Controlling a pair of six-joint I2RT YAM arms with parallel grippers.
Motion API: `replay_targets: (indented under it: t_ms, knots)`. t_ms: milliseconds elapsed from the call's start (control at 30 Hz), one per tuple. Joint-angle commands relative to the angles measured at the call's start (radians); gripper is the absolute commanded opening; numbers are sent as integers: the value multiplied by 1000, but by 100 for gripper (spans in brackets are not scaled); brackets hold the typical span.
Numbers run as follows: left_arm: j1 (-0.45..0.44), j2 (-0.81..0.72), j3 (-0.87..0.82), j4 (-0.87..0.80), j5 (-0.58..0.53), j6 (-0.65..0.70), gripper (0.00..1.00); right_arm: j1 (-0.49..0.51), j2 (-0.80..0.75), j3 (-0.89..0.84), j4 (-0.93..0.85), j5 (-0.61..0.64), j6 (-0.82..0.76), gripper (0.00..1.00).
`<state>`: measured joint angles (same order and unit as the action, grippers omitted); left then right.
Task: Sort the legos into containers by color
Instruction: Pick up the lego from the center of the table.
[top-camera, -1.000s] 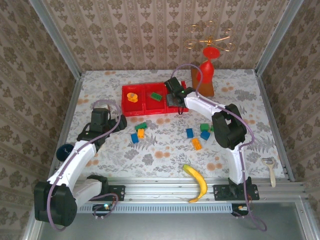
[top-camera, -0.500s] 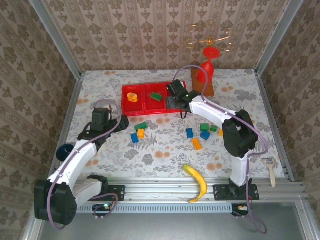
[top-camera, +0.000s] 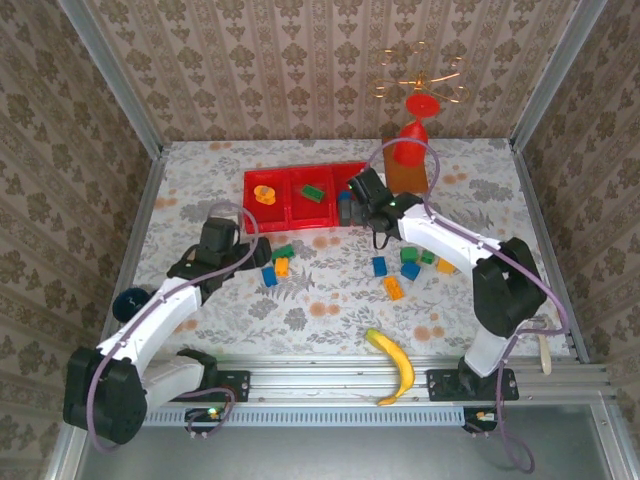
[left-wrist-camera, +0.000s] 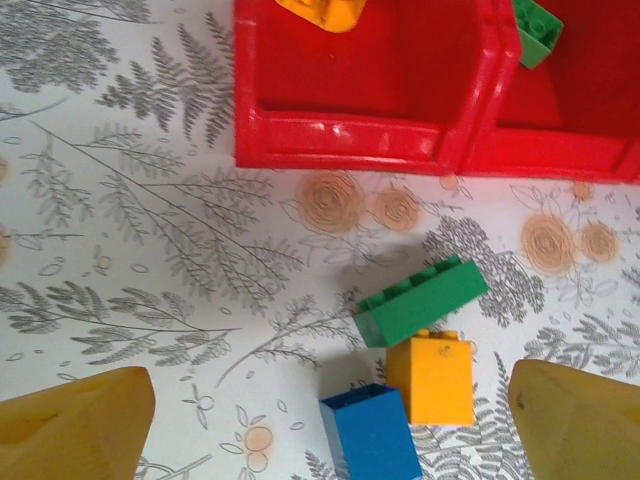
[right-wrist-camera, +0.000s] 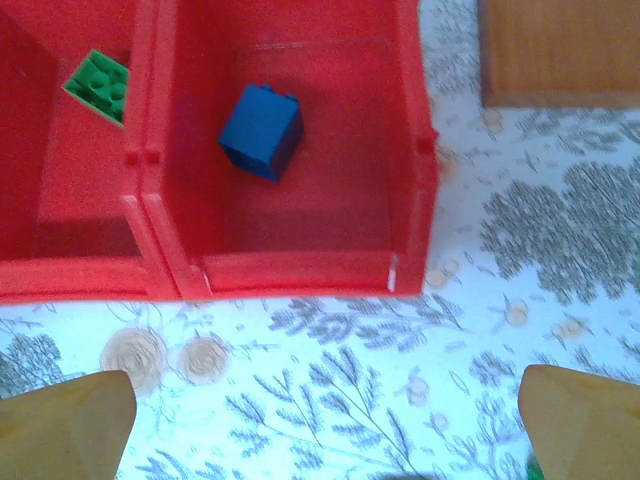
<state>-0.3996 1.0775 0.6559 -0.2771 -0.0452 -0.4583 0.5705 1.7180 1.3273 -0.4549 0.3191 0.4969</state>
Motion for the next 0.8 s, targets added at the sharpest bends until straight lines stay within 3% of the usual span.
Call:
replay_targets:
  t_ms: [0, 333, 767]
  knots:
    - [-49, 22, 32, -22, -39, -20, 91, 5, -76, -56, -33, 44, 77, 100]
    - [-194, 135, 82, -24, -111, -45, 85, 2, -169, -158, -77, 108, 151, 100]
    - [-314, 286, 185, -80, -215, -59, 75, -6, -167, -183, -114, 132, 177, 100]
